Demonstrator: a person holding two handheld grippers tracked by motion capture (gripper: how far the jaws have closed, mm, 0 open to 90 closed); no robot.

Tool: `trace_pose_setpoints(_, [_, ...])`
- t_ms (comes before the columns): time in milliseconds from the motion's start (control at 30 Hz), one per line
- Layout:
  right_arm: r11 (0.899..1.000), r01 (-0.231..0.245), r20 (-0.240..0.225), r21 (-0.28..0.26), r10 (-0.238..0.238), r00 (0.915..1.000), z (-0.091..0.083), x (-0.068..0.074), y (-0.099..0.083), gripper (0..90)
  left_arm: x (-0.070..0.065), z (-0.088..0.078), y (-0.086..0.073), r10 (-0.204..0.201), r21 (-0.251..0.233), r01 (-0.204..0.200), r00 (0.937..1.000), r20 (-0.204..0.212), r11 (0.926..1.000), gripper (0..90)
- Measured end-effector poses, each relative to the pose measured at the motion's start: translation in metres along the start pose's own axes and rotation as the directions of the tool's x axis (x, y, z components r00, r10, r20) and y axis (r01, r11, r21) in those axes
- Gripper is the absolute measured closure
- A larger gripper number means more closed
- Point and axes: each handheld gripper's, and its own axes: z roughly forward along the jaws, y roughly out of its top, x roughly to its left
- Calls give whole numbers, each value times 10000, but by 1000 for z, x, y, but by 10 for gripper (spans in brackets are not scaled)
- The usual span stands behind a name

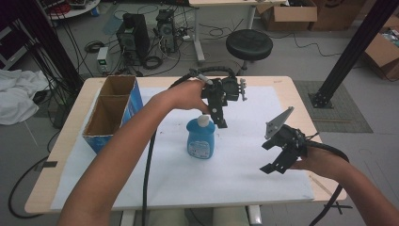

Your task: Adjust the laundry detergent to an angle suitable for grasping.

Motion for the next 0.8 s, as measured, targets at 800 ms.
trace_pose_setpoints(800, [9999,36,31,-99,-36,10000,1,2,-3,167,-4,-3,-1,-85,1,85,9999,-132,10000,200])
